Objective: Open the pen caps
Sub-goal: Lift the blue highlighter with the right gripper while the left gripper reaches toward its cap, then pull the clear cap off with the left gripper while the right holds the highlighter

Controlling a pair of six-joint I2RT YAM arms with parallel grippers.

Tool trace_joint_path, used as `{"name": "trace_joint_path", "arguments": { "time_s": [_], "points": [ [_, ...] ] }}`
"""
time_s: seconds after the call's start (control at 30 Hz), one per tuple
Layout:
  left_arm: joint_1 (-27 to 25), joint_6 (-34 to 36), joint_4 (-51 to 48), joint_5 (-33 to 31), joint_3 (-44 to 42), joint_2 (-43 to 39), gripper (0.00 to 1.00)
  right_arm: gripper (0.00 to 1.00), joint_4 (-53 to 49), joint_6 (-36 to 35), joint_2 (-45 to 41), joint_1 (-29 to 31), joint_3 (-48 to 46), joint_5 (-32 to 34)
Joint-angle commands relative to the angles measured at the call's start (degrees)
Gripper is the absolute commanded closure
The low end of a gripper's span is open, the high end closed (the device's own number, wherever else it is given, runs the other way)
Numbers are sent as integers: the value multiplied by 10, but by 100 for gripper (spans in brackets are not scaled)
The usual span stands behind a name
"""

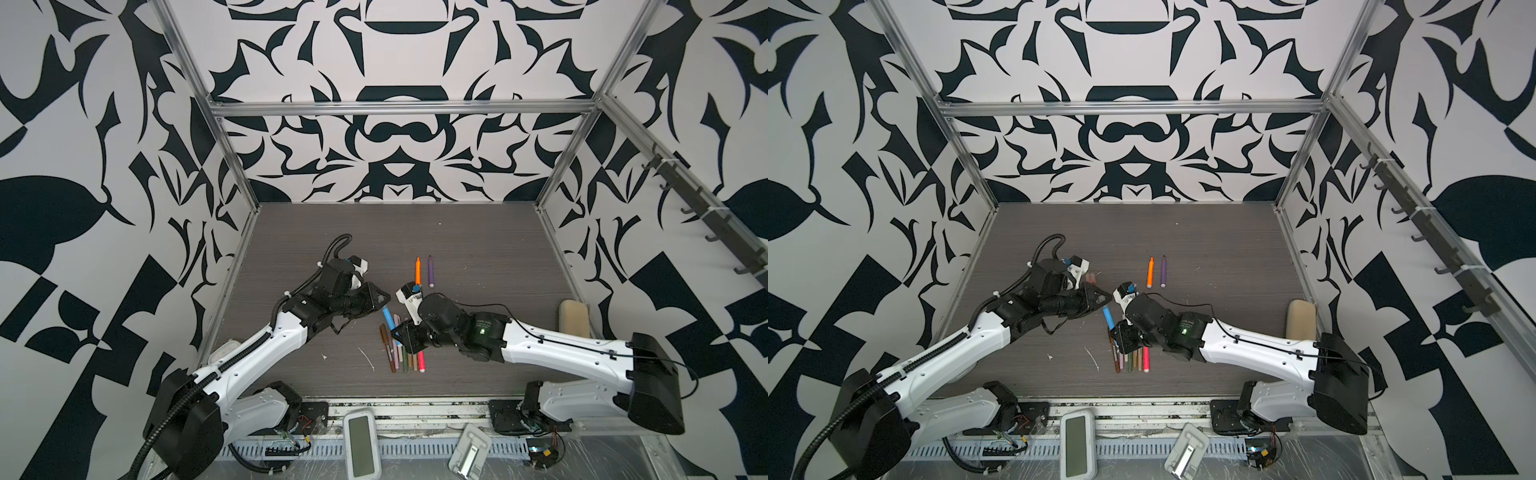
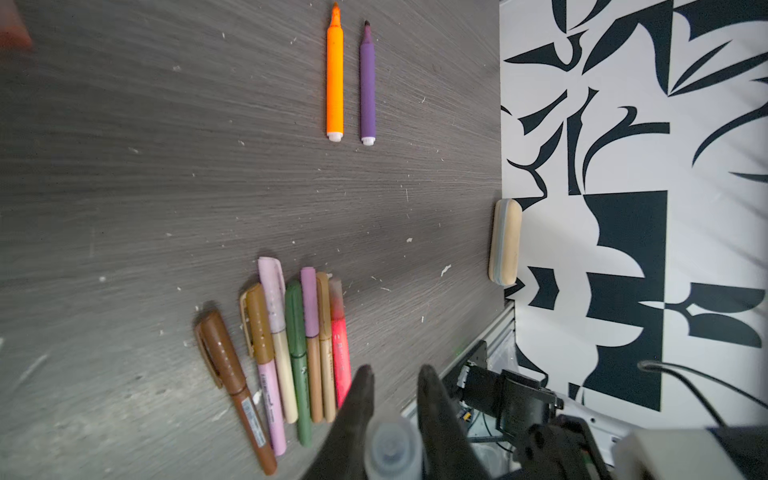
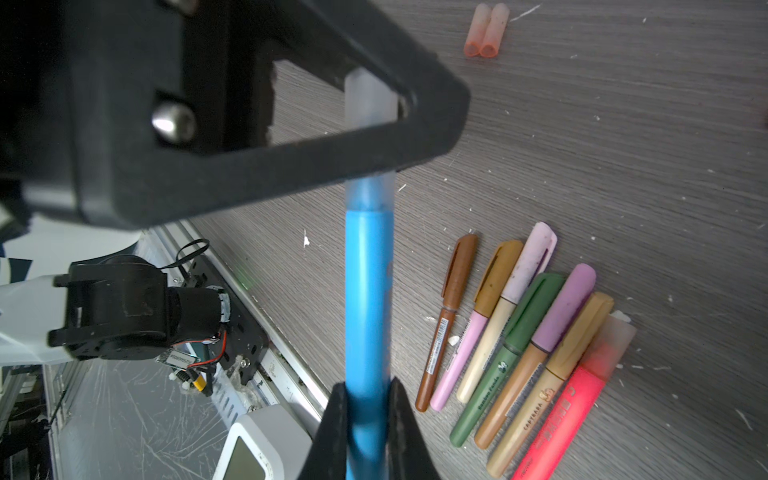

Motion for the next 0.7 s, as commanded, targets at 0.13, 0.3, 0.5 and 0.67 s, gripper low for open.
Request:
{"name": "trace_joint_path", "arguments": {
  "time_s": [0.13, 0.3, 0.5, 0.67],
  "points": [
    [-5, 3, 15, 12, -7, -5, 100, 85, 5, 7, 5, -1, 23, 19],
    [-10, 3, 15, 15, -10, -22, 100, 59, -1, 7, 21, 0, 30, 18],
    [-12, 3, 13, 14, -11, -37, 100, 96, 0, 9, 41, 0, 40, 19],
    [2, 75, -72, -79, 46, -22, 100, 100, -7, 17, 27, 1, 21, 25]
  ]
}}
